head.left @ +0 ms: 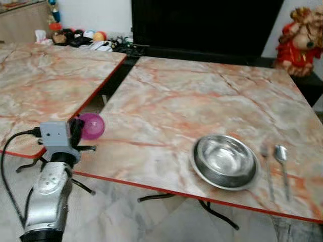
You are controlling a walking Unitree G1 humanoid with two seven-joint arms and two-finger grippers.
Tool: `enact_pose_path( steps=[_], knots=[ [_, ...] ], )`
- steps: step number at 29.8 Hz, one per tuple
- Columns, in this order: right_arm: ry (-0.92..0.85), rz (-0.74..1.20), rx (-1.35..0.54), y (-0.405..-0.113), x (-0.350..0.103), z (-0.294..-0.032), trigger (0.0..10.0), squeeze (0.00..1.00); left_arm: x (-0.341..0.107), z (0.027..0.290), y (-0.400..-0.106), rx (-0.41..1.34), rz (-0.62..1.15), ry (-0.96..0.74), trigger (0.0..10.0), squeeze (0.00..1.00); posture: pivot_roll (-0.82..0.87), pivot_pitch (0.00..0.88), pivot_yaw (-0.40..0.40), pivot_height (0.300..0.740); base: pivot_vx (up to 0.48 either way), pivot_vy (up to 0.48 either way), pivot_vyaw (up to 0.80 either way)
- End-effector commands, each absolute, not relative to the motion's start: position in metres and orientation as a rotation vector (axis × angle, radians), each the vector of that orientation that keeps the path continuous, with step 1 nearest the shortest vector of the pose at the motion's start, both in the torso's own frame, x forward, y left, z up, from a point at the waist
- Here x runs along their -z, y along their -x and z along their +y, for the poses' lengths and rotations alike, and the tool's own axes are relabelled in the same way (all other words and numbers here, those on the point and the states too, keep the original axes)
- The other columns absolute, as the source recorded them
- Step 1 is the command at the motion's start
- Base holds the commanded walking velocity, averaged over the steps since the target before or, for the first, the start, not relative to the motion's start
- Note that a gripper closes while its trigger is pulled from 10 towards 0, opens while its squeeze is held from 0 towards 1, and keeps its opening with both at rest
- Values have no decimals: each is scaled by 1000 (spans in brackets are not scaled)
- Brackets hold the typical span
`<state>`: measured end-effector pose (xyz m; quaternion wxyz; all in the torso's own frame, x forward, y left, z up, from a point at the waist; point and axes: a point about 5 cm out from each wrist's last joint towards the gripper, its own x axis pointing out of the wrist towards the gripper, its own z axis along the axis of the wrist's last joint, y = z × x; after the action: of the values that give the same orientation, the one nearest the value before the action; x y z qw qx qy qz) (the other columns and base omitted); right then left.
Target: Setting the table
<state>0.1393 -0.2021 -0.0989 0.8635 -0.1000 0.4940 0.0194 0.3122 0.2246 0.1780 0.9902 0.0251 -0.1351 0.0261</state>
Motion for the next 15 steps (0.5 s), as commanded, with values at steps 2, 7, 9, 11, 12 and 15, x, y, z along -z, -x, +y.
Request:
enact_pose_path(
  steps=[2, 7, 9, 11, 12, 15],
  knots=[
    [199, 1036, -46, -140, 99, -199, 10000, 0, -184, 233, -310, -74, -293, -61, 10000, 0, 66, 69, -16, 740, 0, -450, 0],
    [200, 1037, -48, -139, 99, -199, 10000, 0, -187, 236, -311, -77, -299, -68, 10000, 0, 65, 74, -19, 740, 0, -446, 0],
    [202, 1038, -48, -139, 99, -199, 10000, 0, -187, 236, -311, -70, -291, -73, 10000, 0, 65, 74, -21, 740, 0, -411, 0],
    [204, 1039, -50, -139, 99, -200, 10000, 0, -186, 237, -311, -68, -282, -77, 10000, 0, 65, 74, -22, 740, 0, -285, 0],
    [204, 1039, -50, -139, 99, -200, 10000, 0, -186, 237, -311, -73, -278, -79, 10000, 0, 65, 79, -24, 740, 0, 0, 0],
    [206, 1039, -52, -139, 99, -200, 10000, 0, -185, 239, -311, -77, -272, -79, 10000, 0, 66, 81, -26, 740, 0, 0, 0]
  ],
)
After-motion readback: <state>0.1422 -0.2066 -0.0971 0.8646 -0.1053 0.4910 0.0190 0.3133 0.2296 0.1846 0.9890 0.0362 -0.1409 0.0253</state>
